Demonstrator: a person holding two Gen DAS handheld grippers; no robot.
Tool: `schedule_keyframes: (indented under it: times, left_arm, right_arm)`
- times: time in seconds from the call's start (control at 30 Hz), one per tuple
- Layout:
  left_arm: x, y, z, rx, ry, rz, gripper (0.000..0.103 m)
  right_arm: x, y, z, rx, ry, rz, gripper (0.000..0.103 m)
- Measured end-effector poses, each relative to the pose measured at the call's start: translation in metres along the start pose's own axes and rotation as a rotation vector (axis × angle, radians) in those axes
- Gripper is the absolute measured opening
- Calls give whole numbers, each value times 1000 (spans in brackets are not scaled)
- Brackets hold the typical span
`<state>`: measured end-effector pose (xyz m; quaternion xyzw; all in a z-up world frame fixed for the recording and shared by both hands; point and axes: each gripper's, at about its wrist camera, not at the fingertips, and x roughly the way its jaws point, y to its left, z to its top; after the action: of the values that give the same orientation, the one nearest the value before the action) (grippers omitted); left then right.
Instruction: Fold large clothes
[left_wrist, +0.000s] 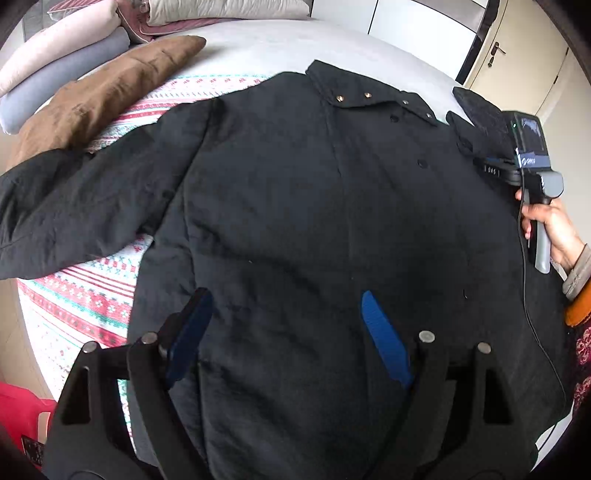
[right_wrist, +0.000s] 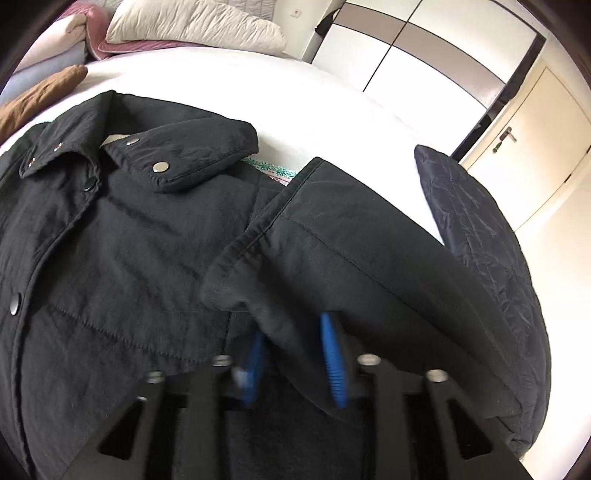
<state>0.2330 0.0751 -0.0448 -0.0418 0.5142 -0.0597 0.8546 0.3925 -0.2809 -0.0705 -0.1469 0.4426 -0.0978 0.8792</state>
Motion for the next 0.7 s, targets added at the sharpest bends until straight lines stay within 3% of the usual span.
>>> schedule_keyframes:
  times: [0.03, 0.23, 0.43, 0.57, 0.7]
  left_arm:
    - [3, -1, -2, 1, 15, -7, 83]
    - [1, -5, -11, 36, 23, 26, 83]
    - [-14, 1, -16, 1, 6, -1, 83]
    - [-21, 1, -23, -6, 10, -19, 83]
    - [-27, 1, -29, 9, 9, -9, 83]
  right_arm:
    - [-8, -8, 1, 13, -18, -9, 8]
    - [-99, -95, -3, 74, -195, -176, 5]
    - [-177, -217, -36, 235, -253, -363, 5]
    - [-194, -285, -80, 337, -207, -464, 5]
    - [-165, -326, -141, 401, -65, -513, 5]
